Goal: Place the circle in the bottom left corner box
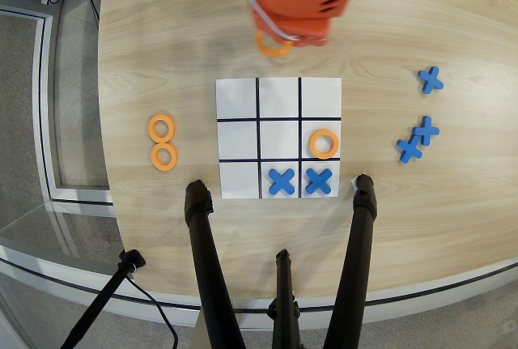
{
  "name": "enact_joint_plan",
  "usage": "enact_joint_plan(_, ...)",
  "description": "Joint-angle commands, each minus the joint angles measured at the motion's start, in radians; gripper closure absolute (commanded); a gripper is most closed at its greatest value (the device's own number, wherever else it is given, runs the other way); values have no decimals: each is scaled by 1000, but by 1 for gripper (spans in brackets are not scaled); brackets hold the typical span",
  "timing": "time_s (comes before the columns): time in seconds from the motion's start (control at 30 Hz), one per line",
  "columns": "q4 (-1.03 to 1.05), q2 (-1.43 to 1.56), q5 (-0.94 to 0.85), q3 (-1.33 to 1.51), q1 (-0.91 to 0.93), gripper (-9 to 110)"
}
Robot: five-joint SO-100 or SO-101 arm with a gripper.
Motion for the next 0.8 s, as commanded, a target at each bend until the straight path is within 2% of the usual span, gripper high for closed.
enact_joint_plan(0.0, -48, -75, 137, -75, -249, 102)
enact_joint_plan(0.13, -140, -242, 186, -161, -311, 102)
enact_joint_plan(0.33, -242, -446, 190, -252, -272, 102)
enact_joint_plan(0.77, -494, -736, 164, -189, -164, 102)
